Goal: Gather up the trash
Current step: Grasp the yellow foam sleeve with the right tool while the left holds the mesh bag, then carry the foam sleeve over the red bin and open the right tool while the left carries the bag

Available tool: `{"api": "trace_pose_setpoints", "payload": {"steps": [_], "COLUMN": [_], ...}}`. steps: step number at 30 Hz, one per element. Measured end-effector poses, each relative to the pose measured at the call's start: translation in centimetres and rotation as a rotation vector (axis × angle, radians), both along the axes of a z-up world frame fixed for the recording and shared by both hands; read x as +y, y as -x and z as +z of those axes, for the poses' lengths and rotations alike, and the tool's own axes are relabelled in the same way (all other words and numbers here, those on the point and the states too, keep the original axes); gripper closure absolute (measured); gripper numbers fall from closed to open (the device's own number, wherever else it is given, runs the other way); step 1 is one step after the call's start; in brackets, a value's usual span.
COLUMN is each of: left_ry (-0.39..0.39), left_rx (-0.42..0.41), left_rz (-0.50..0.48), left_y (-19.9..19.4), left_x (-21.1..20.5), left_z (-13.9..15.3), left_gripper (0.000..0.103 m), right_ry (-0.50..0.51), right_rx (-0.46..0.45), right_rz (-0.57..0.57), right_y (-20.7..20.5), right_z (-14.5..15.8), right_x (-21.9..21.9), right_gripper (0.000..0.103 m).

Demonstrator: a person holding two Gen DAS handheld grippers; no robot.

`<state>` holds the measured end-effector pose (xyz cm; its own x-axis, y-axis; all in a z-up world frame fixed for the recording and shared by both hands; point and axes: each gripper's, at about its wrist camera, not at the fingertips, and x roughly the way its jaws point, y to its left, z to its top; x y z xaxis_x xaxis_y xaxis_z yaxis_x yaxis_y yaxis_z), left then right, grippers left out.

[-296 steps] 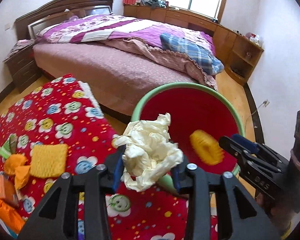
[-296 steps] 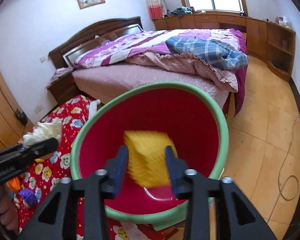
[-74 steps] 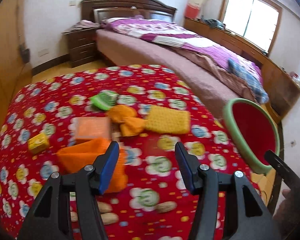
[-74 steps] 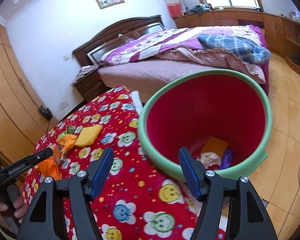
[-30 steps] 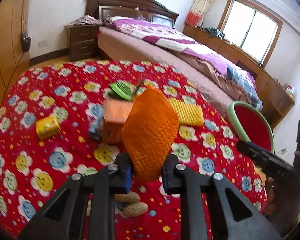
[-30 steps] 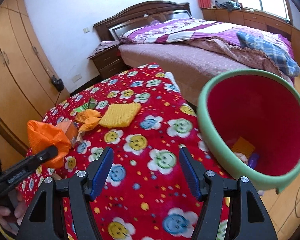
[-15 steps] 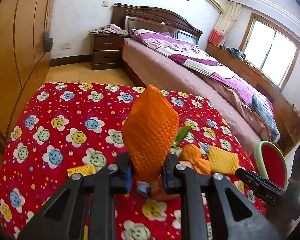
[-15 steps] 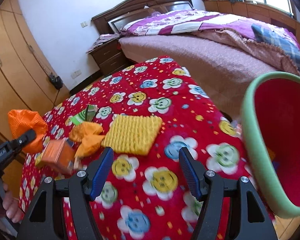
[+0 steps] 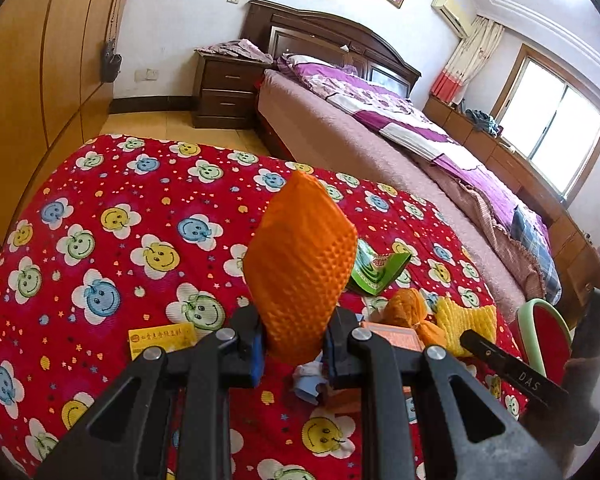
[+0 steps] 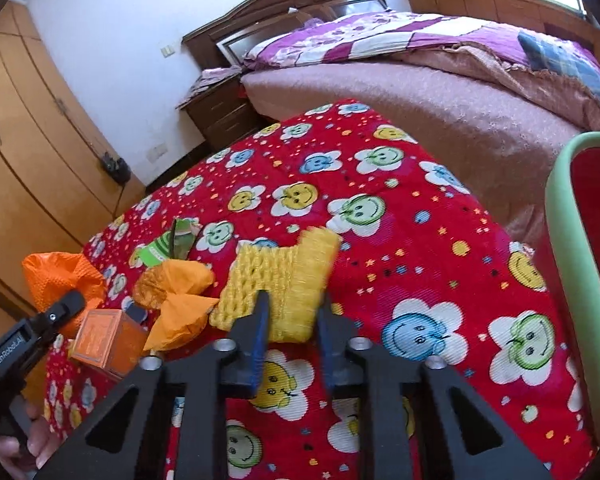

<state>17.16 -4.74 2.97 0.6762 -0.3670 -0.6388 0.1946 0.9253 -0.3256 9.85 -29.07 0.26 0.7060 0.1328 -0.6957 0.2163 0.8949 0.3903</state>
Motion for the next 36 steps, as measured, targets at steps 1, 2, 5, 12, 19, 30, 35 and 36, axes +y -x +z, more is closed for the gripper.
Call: {"api": "trace_pose_setpoints", "payload": {"steps": [1,2,5,12,19,30,35,36], "left_ry": [0.000,-0.003,-0.025,-0.023,-0.007,0.022,0.059,0.061], "left_rx": [-0.004,-0.007,-0.016,-0.034,-0.065,-0.077,-0.055,-0.052], "left_rz": [0.001,0.003,0.012,0.012,0.004,-0.073,-0.141,-0.153], "left_y": [0.1,0.1,0.2,0.6,1.4,3.2,4.2,4.4], "left_x": [0.0,0.0,0.1,0.1,-0.2,-1.4,-3.0,-3.4], "left_z": [0.0,0.0,0.0,0.2,1.1,3.5,4.4,4.6], "left_gripper": [0.081,0.081,0.081,0.081,0.081,0.081,0.081,0.081], "right_ry": [-0.002,-0.003,0.006,0.031,0.080,0.095,0.086,0.084], "right_rx": [-0.002,-0.008,-0.018,-0.072,-0.146,-0.160,-0.145,-0.144], "right_rz": [0.000,0.002,0.000,-0.040,-0.106,-0.270,-0.357,-0.377], "right_y": [0.0,0.2,0.9,3.7,7.9,15.0,17.9,18.5], "right_z": [0.1,0.1,0.5,2.2,5.0,6.7,6.4,6.3], "right_x": [0.1,0.1,0.4,0.6,-0.2,-5.0,-7.9,-8.5], "right_gripper": [0.089,0.090,0.092,0.092,0.092,0.092,0.092,0.092]}}
